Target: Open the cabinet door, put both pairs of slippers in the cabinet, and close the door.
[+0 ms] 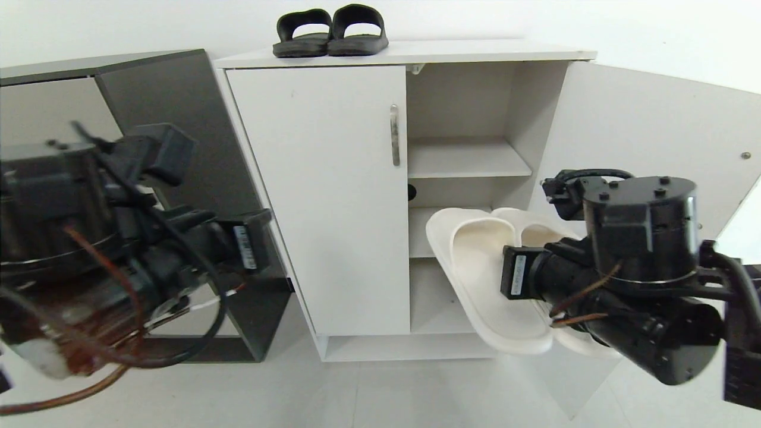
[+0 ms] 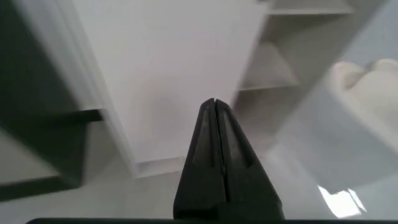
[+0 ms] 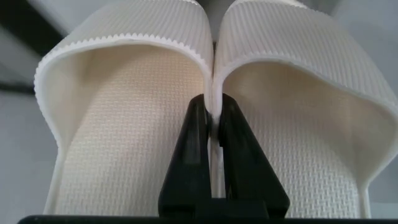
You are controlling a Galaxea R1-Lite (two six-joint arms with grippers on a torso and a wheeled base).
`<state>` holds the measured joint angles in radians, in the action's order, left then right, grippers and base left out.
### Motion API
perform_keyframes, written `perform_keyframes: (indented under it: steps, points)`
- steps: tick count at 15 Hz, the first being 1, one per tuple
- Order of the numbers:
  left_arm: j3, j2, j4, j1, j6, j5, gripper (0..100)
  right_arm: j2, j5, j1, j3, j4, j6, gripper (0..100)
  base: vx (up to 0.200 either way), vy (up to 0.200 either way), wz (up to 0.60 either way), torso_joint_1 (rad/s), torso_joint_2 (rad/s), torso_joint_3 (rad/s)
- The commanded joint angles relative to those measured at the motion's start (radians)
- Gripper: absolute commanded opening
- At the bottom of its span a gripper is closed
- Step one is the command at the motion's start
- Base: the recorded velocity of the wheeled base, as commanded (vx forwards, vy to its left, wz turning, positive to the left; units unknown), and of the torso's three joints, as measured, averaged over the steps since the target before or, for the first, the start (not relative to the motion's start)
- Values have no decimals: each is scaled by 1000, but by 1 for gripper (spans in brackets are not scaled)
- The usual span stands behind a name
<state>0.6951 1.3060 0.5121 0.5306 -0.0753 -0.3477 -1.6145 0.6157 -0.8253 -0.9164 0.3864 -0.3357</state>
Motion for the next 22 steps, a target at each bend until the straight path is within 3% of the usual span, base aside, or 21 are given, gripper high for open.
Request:
perform_keyframes:
  steps: [1, 2, 3, 5, 6, 7, 8, 10, 11, 12, 13, 14, 15, 21, 22]
  points:
    - [-126, -338, -81, -110, 100, -169, 0, -143, 58, 74, -25, 78, 34, 0, 0, 0, 0, 0, 0, 0]
    - [-155, -433, -147, -127, 86, -241, 0, -170, 68, 87, -15, 126, 53, 0, 0, 0, 0, 0, 0, 0]
    - [-175, -508, -184, -156, 75, -269, 0, -177, 82, 91, -9, 147, 70, 0, 0, 0, 0, 0, 0, 0]
    - [-292, -680, -265, -393, 74, -267, 0, -176, 96, 89, 11, 170, 89, 0, 0, 0, 0, 0, 0, 0]
    - [-402, -794, -267, -520, 75, -209, 0, -173, 96, 84, 21, 170, 89, 0, 0, 0, 0, 0, 0, 0]
    - [-494, -904, -270, -586, 89, -154, 0, -173, 96, 80, 28, 172, 89, 0, 0, 0, 0, 0, 0, 0]
    - [-583, -1002, -270, -610, 121, -90, 0, -174, 94, 77, 30, 172, 89, 0, 0, 0, 0, 0, 0, 0]
    - [-695, -1203, -307, -601, 186, 119, 0, -174, 93, 63, 36, 172, 87, 0, 0, 0, 0, 0, 0, 0]
    - [-695, -1231, -363, -603, 192, 190, 0, -176, 91, 61, 37, 172, 87, 0, 0, 0, 0, 0, 0, 0]
    - [-695, -1222, -414, -601, 163, 222, 0, -174, 88, 55, 45, 175, 87, 0, 0, 0, 0, 0, 0, 0]
    - [-695, -1220, -517, -601, 138, 302, 0, -176, 87, 54, 50, 190, 89, 0, 0, 0, 0, 0, 0, 0]
    - [-692, -1231, -527, -577, 129, 426, 0, -176, 87, 52, 53, 203, 90, 0, 0, 0, 0, 0, 0, 0]
    - [-695, -1271, -514, -506, 132, 417, 0, -176, 84, 49, 59, 203, 90, 0, 0, 0, 0, 0, 0, 0]
    - [-695, -1306, -512, -531, 120, 404, 0, -177, 81, 20, 54, 204, 89, 0, 0, 0, 0, 0, 0, 0]
    - [-695, -1306, -514, -529, 103, 403, 0, -180, 79, 22, 44, 204, 89, 0, 0, 0, 0, 0, 0, 0]
